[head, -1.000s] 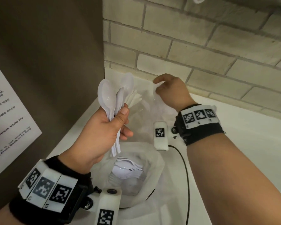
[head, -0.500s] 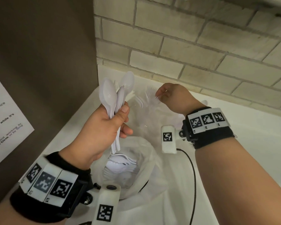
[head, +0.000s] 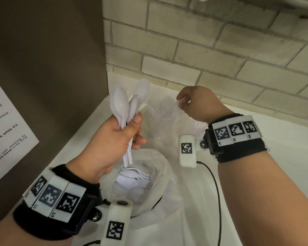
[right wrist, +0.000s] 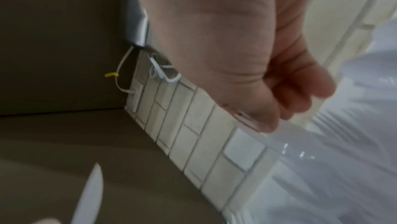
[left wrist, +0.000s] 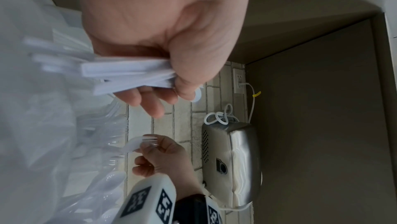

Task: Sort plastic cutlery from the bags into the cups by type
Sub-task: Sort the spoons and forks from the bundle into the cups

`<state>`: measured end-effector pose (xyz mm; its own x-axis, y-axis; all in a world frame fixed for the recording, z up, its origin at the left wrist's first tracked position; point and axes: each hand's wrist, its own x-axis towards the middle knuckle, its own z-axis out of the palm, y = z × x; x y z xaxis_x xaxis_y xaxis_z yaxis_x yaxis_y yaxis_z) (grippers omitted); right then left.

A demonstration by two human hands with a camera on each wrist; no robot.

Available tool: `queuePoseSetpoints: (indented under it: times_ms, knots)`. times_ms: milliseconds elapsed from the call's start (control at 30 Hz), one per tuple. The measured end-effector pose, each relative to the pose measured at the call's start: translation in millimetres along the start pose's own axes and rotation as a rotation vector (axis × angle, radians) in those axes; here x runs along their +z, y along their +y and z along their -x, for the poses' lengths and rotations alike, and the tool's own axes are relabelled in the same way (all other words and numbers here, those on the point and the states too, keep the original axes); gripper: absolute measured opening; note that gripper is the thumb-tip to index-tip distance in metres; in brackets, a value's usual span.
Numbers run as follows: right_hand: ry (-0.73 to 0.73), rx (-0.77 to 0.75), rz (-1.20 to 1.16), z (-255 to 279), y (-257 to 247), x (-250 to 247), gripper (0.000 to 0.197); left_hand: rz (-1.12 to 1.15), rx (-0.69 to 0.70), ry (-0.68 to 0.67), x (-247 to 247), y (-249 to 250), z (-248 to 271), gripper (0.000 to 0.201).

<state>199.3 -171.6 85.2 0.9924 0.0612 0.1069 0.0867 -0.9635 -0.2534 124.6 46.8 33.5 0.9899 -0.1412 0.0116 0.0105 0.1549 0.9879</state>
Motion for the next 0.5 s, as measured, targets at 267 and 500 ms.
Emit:
queuePoseSetpoints:
  times_ms: [267, 500]
  knots:
    - [0.124, 0.001, -0.077, 11, -18, 5, 0.041, 0.129, -0.085, -0.085, -3, 2, 1, 0.034]
    - [-0.142, -0.131, -0.929, 46, -66, 6, 0.027, 0.123, -0.154, -0.079, 2, 2, 0, 0.03]
